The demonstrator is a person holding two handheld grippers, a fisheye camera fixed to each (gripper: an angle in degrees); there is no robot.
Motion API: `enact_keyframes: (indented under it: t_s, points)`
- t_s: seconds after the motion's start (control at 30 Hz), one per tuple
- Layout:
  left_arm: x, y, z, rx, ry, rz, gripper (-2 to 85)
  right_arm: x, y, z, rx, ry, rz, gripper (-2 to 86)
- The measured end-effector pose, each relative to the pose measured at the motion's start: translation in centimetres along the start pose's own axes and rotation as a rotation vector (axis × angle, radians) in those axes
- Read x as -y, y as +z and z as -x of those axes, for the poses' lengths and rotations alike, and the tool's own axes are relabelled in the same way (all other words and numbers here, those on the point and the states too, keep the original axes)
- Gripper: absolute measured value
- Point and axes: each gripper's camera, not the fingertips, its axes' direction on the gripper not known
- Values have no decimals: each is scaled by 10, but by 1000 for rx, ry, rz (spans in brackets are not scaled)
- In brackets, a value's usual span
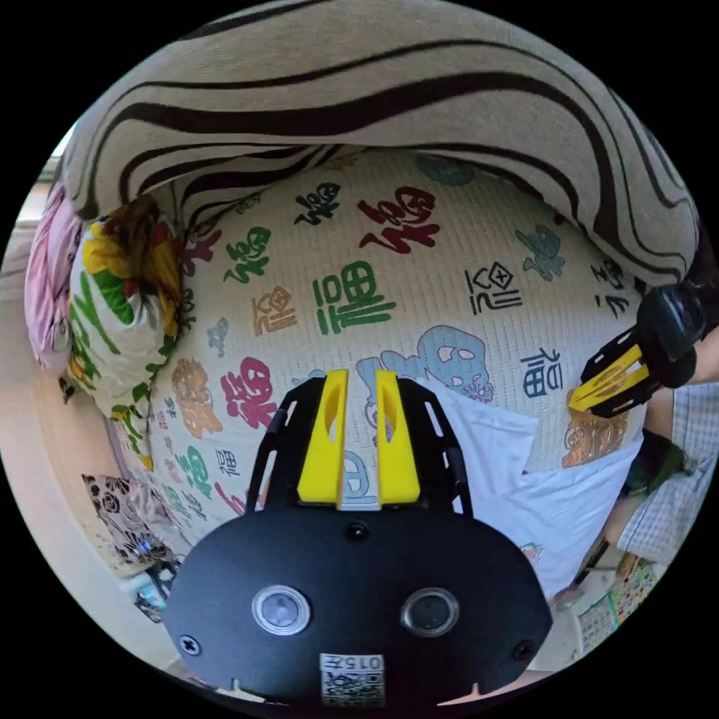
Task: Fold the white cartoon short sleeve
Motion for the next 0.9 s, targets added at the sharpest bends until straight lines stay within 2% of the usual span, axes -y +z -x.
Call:
enact_keyframes:
  t_s: [0.07,0.13,0.17,0.2,0.23,0.27,0.33,0.37,0.43,0.5,0.53,0.63,0.77,0.87,0.9]
  points:
    - [-69,-45,43,-96,-212,-123,61,2,12,18,-22,-26,8,-6]
    - [-203,-81,79,-277,-522,-298,60,5,30,47,-29,-61,12,-5]
    - [-242,-86,82,-304,-598,-327,61,6,34,56,-24,-71,10,-5]
    - [-321,-91,80,-327,-752,-360,61,10,45,74,-16,-86,10,-5]
    - [-403,-92,72,-315,-904,-356,61,17,56,94,-10,-107,12,-5]
    - [-445,-92,66,-299,-983,-341,61,21,63,106,-8,-122,15,-5]
    - [-609,-94,40,-208,-1284,-242,63,43,92,158,-20,-203,23,-5]
    - [-648,-95,34,-179,-1350,-210,64,49,100,171,-24,-224,26,-5]
    - [-785,-99,22,-63,-1571,-104,76,77,139,229,-32,-312,34,-5]
    - [-862,-88,26,-63,-1678,-93,82,100,174,275,-37,-378,41,-5]
    - [-896,-73,34,-121,-1721,-116,81,116,201,309,-45,-423,49,-5]
    - [-915,-43,60,-305,-1681,-261,70,154,260,399,-66,-529,37,-5]
    - [-872,-61,79,-398,-1540,-409,75,197,333,513,-40,-701,49,-3]
    - [-849,-79,85,-457,-1490,-497,67,230,420,590,-96,-825,101,3]
    - [-845,-81,89,-503,-1476,-519,63,243,462,609,-113,-862,174,10]
